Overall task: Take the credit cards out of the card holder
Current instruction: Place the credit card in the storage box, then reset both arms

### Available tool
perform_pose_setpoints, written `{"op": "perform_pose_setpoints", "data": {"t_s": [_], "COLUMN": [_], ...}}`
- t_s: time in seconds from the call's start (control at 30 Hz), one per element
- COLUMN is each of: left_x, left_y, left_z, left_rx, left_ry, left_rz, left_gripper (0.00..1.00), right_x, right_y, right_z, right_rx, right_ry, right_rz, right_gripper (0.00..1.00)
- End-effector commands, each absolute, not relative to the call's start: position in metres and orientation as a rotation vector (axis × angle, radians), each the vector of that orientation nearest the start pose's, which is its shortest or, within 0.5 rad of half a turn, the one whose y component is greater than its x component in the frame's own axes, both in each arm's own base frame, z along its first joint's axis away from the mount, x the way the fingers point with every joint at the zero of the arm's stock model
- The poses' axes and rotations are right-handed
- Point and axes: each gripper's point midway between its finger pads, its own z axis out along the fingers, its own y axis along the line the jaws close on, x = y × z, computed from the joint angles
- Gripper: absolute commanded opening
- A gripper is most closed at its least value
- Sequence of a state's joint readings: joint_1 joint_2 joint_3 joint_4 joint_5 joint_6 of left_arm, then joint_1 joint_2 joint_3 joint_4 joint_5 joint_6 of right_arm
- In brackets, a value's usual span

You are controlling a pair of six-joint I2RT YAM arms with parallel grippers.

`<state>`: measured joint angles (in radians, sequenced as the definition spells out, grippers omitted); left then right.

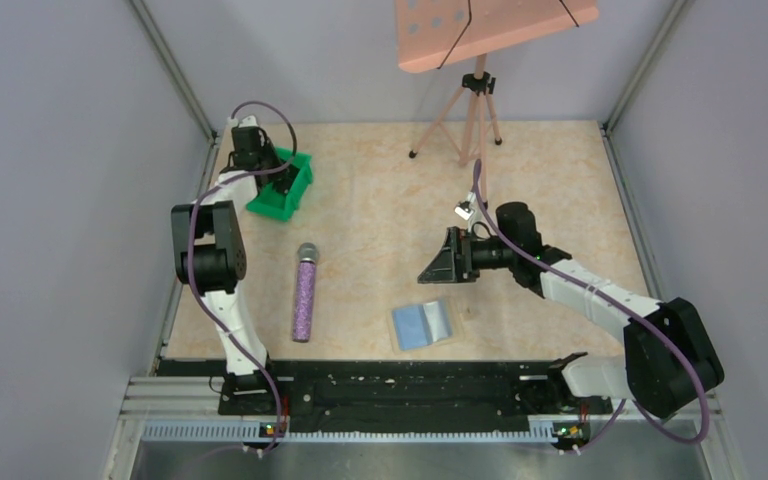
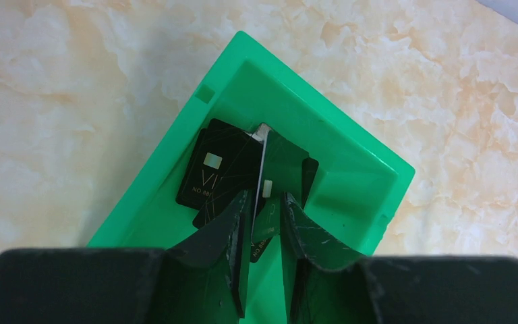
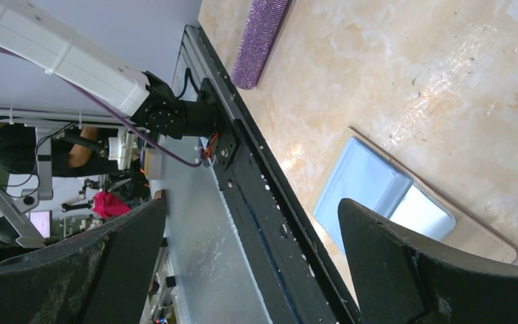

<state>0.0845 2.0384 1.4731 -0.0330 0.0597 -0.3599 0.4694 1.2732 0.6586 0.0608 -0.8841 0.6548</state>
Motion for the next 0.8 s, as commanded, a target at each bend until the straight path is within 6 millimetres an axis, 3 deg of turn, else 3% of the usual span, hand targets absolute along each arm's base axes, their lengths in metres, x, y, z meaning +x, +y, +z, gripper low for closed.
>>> {"op": "perform_pose_setpoints", "data": {"t_s": [0.0, 0.53, 0.77], "left_x": [0.575, 0.579, 0.569], "left_y": [0.024, 0.019, 0.005], "left_z": [0.122, 0.146, 0.178], "left_rx": [-0.394, -0.341, -0.303], "left_ry": [2.086, 2.086, 2.070], "left_rz": [-0.213, -0.235, -0.289], "left_gripper": [0.28, 0.37, 0.39], "right_x": [0.207, 0.203, 0.205], "right_y": [0.280, 0.278, 0.274], "right_z": [0.181, 0.189, 0.187], "right_rx": [-0.446, -0.454, -0.443], "right_ry": [2.206, 2.195, 2.232], "right_rz": [1.572, 1.566, 1.513], "right_gripper": [0.99, 0.99, 0.99]}}
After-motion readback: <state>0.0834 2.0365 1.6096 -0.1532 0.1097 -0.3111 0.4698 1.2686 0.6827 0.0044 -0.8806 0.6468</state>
